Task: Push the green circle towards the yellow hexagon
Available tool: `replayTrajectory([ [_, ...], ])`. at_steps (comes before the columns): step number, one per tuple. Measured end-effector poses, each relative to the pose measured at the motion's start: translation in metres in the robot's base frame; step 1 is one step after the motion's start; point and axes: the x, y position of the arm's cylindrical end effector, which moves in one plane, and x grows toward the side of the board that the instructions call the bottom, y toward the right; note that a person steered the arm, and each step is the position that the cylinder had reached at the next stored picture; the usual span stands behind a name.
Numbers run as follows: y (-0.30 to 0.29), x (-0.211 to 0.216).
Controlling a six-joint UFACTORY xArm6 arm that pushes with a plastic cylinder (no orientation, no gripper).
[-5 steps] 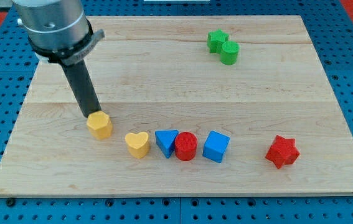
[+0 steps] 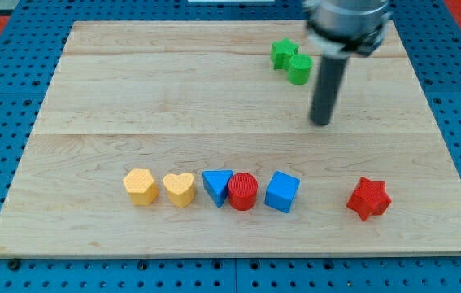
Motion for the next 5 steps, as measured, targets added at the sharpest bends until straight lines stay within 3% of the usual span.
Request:
replayTrajectory([
  [1,0.04,-0.068],
  [2,-0.016,-0.09],
  [5,-0.25,-0.009],
])
